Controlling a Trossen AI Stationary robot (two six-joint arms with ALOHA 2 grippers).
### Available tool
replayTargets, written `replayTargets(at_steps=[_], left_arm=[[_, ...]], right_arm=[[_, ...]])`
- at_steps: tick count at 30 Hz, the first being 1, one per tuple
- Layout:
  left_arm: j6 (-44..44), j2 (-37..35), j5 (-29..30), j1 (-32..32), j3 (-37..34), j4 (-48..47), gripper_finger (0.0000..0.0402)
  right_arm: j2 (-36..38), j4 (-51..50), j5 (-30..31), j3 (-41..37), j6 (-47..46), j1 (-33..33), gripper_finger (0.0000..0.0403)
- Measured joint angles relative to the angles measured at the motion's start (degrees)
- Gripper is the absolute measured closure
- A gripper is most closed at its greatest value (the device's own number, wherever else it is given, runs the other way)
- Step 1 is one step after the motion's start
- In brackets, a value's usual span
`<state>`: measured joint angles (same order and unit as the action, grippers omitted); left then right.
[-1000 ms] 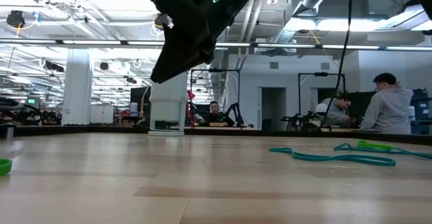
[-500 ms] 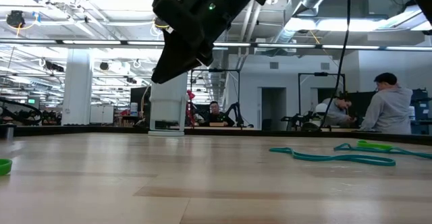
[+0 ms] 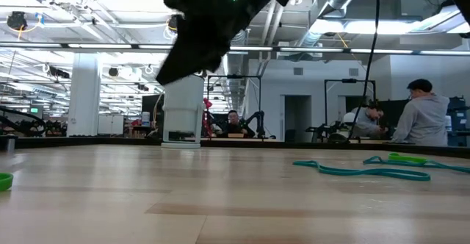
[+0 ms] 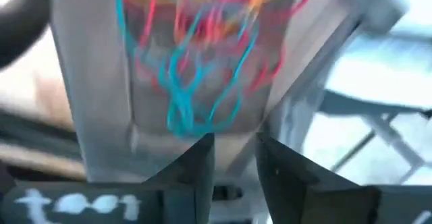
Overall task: Pick and place items into bin
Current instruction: Put the blue rubber band into the black bin
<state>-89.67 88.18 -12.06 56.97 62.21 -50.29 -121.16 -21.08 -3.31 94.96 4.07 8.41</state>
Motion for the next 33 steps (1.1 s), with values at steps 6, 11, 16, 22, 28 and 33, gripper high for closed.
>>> replayTargets(at_steps=[6, 11, 16, 22, 28, 33], left_arm=[[16.3, 0.0, 13.5, -4.7, 7.1, -3.6, 0.0329], [29.8, -0.1, 22.4, -7.9, 12.6, -7.5, 0.0337], [40.8, -0.1, 29.6, -10.9, 13.8, -10.7, 0.0334], [51.0, -0.1, 40.3, -14.7, 13.8, -7.8, 0.0324], [69.1, -0.3, 48.8, -18.7, 16.9, -7.1, 0.0327], [79.9, -0.5, 54.5, -23.5, 29.9, -20.5, 0.0328]], right_arm=[[0.0, 3.7, -4.3, 0.0, 2.0, 3.4, 0.0320], [0.0, 3.2, -3.8, 0.0, 0.2, 5.5, 0.0320], [0.0, -3.6, -2.9, 0.0, -6.2, 6.0, 0.0320], [2.3, -19.7, 4.6, 0.0, -12.1, 6.5, 0.0320], [10.8, -40.2, 13.9, 0.0, -16.2, 6.1, 0.0320], [22.4, -49.0, 20.2, 0.0, -23.2, 5.6, 0.0320]])
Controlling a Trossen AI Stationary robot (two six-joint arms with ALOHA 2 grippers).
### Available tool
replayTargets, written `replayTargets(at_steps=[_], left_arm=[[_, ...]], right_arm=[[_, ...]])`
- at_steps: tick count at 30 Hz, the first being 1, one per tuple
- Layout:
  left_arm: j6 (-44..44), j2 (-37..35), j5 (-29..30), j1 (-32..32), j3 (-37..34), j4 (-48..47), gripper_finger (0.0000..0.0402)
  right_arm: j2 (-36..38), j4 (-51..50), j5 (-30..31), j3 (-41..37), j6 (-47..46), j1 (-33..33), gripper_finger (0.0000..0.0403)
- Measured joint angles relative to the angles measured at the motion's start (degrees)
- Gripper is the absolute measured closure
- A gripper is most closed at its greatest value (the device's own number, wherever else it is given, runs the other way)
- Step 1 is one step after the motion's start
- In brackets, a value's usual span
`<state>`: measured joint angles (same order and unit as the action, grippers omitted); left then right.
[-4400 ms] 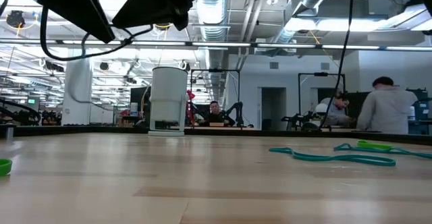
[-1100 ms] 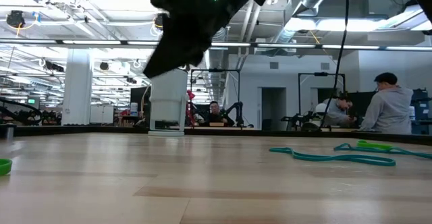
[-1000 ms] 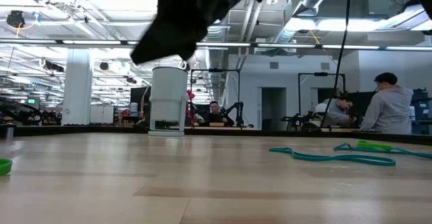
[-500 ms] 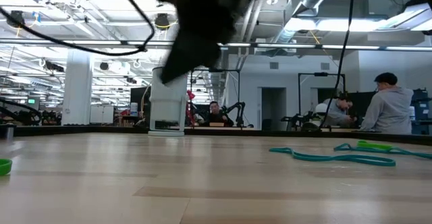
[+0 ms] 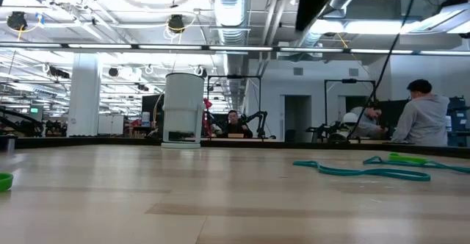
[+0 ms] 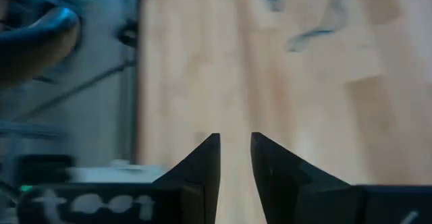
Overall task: Pick and place items into bin
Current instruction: Put the blue rubber band into the black bin
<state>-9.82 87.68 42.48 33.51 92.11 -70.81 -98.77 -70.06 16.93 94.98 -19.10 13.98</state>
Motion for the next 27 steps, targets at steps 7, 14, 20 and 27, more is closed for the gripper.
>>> replayTargets(at_steps=[7, 14, 20, 27], left_arm=[[10.1, -4.3, 6.6, -10.4, 14.4, -8.2, 0.0328], [21.8, -13.4, -27.7, -30.3, -5.1, 17.0, 0.0328], [24.6, -13.2, -45.4, -37.3, -31.2, 50.1, 0.0329], [22.6, -5.4, -46.7, -34.4, -45.7, 74.1, 0.0329]], right_arm=[[16.6, -3.8, 10.2, -1.8, -5.9, 2.5, 0.0320], [27.2, 14.9, 8.2, -24.6, -6.6, 4.0, 0.0320], [26.1, 35.4, 0.7, -45.4, -13.8, 3.9, 0.0320], [15.4, 44.1, -0.8, -52.5, -18.0, 3.7, 0.0320]])
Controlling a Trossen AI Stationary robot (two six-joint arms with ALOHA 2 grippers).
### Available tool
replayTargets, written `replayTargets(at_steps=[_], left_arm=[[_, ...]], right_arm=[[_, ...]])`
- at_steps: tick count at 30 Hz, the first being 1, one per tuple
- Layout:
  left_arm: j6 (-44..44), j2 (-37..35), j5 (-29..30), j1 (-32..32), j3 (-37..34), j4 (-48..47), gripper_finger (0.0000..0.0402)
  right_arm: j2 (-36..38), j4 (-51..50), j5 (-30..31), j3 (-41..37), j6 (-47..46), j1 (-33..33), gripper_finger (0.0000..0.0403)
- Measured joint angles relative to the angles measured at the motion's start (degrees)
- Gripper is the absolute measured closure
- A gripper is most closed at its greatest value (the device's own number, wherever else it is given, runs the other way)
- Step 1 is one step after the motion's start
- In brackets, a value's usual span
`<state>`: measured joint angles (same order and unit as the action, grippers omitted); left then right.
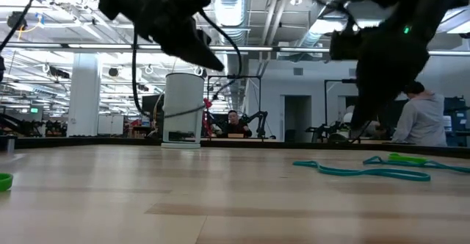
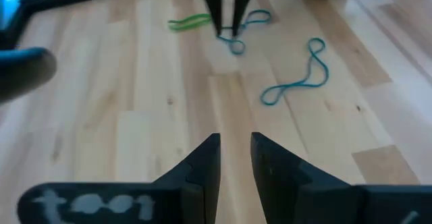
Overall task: Pick and place items into bin
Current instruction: Put the blue rubber band into the black bin
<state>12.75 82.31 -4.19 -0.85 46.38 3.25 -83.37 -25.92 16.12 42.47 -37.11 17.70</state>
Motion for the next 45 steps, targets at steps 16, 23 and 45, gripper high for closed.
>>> replayTargets(at_steps=[16, 23, 45], left_arm=[[0.4, 6.9, 1.0, 3.1, -0.2, 8.2, 0.0329], [-0.2, 6.9, 1.2, 3.1, -0.2, 8.4, 0.0329], [-8.3, 6.9, 4.9, 5.4, -0.2, 10.4, 0.0329]], right_arm=[[-6.1, -2.4, -10.9, 0.4, -7.1, -1.3, 0.0320], [-10.5, -3.4, -10.4, 0.9, -8.0, -1.2, 0.0320], [-4.2, 33.0, -5.5, 0.2, 2.2, -2.6, 0.0401]])
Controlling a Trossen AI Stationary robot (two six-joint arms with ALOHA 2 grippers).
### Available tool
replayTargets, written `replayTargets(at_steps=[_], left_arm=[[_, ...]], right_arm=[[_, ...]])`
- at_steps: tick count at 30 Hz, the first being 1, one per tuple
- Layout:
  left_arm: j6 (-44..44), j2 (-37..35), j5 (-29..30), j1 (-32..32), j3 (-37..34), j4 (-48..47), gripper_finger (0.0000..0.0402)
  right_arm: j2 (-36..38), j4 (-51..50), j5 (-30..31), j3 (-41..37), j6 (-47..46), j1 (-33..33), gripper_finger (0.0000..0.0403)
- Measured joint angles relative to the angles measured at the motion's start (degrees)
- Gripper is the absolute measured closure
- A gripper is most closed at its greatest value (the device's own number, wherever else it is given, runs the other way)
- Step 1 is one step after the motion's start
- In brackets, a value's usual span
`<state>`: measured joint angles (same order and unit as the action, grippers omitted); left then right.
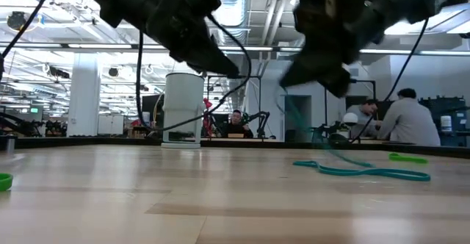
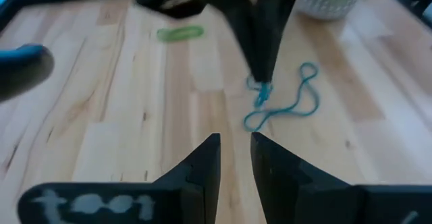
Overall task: Pick and place items into bin
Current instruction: Put the blue rubber band into the black bin
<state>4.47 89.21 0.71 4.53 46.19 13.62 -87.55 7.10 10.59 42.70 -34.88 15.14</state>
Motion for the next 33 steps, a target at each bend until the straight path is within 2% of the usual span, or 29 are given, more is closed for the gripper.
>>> replayTargets(at_steps=[7, 14, 22, 33], left_arm=[[1.1, 0.0, -0.1, 2.5, 0.0, 4.9, 0.0329], [1.2, 0.0, 0.1, 3.6, 0.0, 5.9, 0.0329], [1.4, 0.0, 6.9, 3.5, 0.0, 5.0, 0.0329], [0.7, -0.2, 7.5, 3.5, 0.1, 2.6, 0.0329]], right_arm=[[-2.0, 12.7, 1.8, 0.3, 5.9, -2.3, 0.0402], [-4.5, 12.4, 2.8, 1.4, 8.6, -4.7, 0.0402], [-6.5, 12.7, 1.3, 3.7, 10.1, -4.5, 0.0403], [-5.9, 12.8, 1.6, 3.7, 11.6, -4.8, 0.0403]])
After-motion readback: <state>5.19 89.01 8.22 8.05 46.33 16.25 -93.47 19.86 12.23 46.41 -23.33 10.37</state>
